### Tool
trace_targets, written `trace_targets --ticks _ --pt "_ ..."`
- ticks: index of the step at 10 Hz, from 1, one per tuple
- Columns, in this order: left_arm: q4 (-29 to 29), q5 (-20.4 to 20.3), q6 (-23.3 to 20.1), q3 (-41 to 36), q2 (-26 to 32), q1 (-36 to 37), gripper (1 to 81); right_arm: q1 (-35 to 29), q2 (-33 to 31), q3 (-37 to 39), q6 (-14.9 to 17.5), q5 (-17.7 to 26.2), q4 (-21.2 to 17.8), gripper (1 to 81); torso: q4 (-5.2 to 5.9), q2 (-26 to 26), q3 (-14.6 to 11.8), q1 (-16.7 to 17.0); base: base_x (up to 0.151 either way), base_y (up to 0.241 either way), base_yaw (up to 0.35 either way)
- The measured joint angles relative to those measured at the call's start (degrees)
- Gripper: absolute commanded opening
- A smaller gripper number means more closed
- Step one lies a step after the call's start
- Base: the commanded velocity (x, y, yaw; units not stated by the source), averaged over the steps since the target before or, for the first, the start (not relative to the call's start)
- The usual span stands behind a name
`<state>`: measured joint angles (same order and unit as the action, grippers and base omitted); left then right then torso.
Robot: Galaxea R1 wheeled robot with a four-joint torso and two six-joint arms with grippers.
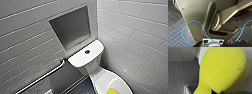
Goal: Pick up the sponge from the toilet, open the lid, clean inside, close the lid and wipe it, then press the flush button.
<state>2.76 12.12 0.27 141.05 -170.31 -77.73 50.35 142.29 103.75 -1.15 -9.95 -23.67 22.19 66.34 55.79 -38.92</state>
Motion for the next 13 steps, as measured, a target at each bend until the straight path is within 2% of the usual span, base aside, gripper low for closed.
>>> trace_targets --ticks 2,7,10,13 --pt "-0.01 0.0 0.0 0.0 0.0 0.0 81.1 -3.66 4.62 7.39 0.0 5.79 0.96 1.0 0.0 0.0 0.0 0.0 0.0 0.0 0.0" --pt "-0.01 0.0 0.0 0.0 0.0 0.0 81.1 -9.73 15.15 23.7 0.05 15.79 4.58 1.0 0.0 -0.02 0.0 0.0 0.0 0.0 0.0" --pt "-0.01 0.0 0.0 0.0 0.02 0.0 81.1 -12.34 22.89 30.93 0.02 17.58 5.9 1.0 0.0 -0.02 0.0 0.0 0.0 0.0 0.0" --pt "-0.04 0.0 0.0 0.0 0.02 0.0 81.1 -12.67 25.6 35.5 0.02 18.3 6.36 1.0 0.0 -0.02 0.0 0.0 0.0 0.0 0.0"
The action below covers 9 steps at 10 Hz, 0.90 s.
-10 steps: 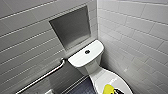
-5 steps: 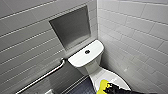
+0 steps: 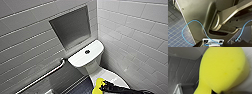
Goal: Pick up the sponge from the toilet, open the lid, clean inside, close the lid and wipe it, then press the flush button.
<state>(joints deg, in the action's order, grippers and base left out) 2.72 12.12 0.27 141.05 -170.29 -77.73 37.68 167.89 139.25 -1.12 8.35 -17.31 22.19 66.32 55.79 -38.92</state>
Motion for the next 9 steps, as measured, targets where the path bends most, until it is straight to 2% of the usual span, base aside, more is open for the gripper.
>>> trace_targets --ticks 5,7,9 --pt "-0.11 0.04 0.0 0.07 0.94 -0.3 81.1 1.68 3.0 7.58 -0.24 -4.41 -0.07 1.0 0.0 0.0 0.0 0.0 0.0 0.0 0.0" --pt "-0.11 0.06 0.0 0.05 0.8 -0.3 81.1 1.9 2.97 7.77 -0.28 -4.77 -0.35 1.0 0.0 0.0 0.0 0.0 0.0 0.0 0.0" --pt "-0.11 0.06 0.0 0.05 0.78 -0.33 81.1 2.94 1.85 6.14 -0.3 -7.01 -0.44 1.0 0.0 0.02 -0.02 0.0 0.0 0.0 0.0"
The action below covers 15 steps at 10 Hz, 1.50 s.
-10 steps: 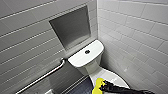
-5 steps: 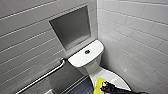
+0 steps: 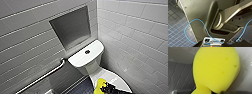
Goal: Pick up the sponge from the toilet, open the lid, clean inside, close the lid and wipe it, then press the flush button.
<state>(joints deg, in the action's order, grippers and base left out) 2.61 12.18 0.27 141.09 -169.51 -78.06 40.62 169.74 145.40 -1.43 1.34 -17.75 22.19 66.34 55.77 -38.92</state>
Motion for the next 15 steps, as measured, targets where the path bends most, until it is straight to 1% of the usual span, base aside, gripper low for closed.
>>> trace_targets --ticks 1,4,5,9,11,14,15 --pt "-0.02 0.0 0.0 0.0 -0.01 0.0 81.1 0.12 -1.49 -2.21 -0.05 -0.4 0.02 1.0 0.0 0.0 0.0 0.0 0.0 0.0 0.0" --pt "0.0 -0.02 0.0 0.0 -0.17 0.0 81.1 1.79 -9.0 -11.54 -0.11 -1.55 0.04 1.0 0.0 0.0 0.0 0.0 0.0 0.0 0.0" --pt "0.0 -0.02 0.0 0.0 -0.22 0.0 81.1 2.62 -10.73 -13.35 -0.11 -2.41 0.06 1.0 0.0 0.0 0.0 0.0 0.0 0.0 0.0" --pt "-0.02 -0.05 0.0 0.0 -0.01 0.0 81.1 5.18 -11.8 -13.79 -0.11 -6.68 0.55 1.0 0.0 0.0 0.0 0.0 0.0 0.0 0.0" --pt "0.0 -0.02 0.0 0.0 -0.06 0.0 81.1 5.94 -14.31 -16.41 -0.11 -6.77 0.85 1.0 0.0 0.0 0.0 0.0 0.0 0.0 0.0" --pt "0.0 -0.06 0.0 -0.07 -0.34 0.0 81.1 8.44 -22.36 -24.7 -0.11 -6.96 0.87 1.0 0.0 0.0 0.0 0.0 0.0 0.0 0.0" --pt "0.0 -0.05 0.0 -0.05 -0.3 0.0 81.1 9.63 -24.76 -26.6 -0.11 -7.62 0.85 1.0 0.0 0.0 0.0 0.0 0.0 0.0 0.0"
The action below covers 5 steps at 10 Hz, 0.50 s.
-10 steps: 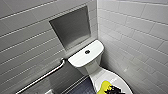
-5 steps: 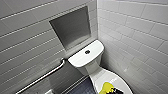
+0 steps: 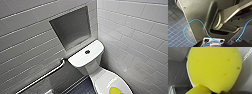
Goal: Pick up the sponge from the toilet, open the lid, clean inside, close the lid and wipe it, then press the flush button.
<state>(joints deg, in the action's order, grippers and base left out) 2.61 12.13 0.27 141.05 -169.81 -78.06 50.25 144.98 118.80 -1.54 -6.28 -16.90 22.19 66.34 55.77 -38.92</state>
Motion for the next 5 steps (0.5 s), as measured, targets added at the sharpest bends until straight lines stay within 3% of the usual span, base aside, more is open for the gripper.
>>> trace_targets --ticks 5 --pt "0.0 -0.04 0.0 0.0 0.0 0.0 81.1 5.69 -7.03 -4.83 -0.3 -5.66 0.3 1.0 0.0 0.0 0.0 0.0 0.0 0.0 0.0"
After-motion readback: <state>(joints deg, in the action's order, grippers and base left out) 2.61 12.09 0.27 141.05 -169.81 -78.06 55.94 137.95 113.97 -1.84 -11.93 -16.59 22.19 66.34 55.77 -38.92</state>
